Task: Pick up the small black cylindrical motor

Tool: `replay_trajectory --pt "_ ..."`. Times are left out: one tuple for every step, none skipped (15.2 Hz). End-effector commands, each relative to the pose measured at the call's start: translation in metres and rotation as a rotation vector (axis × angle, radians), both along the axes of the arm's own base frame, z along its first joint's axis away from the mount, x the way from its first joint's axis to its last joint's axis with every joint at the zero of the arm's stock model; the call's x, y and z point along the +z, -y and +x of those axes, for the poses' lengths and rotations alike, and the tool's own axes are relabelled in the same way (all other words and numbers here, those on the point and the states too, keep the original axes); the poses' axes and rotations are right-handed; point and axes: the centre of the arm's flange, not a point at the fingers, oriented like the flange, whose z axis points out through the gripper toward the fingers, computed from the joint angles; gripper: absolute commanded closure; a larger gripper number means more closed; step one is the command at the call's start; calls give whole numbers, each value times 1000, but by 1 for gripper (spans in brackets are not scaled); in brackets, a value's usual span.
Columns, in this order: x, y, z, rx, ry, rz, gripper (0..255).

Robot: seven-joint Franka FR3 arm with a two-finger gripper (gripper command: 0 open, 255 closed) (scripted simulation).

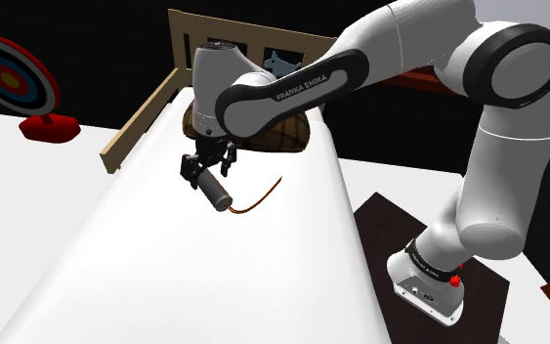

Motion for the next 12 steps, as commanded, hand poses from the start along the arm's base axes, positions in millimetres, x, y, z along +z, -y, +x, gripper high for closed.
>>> replay_trajectory --pt "-8 0 -1 0 0 0 0" --pt "-8 0 -1 0 0 0 0" --pt "-8 1 -1 0 0 0 255" --pt "-8 1 -1 0 0 0 255" --pt "-8 1 -1 0 0 0 255" --pt "-8 1 -1 0 0 0 255" --pt "-8 1 -1 0 0 0 255" --pt "-8 0 -1 0 0 0 255" --pt "-8 1 -1 0 0 0 255" --pt "-8 1 -1 0 0 0 255" --pt "-8 1 -1 0 0 0 255" --pt "-8 0 -1 0 0 0 255"
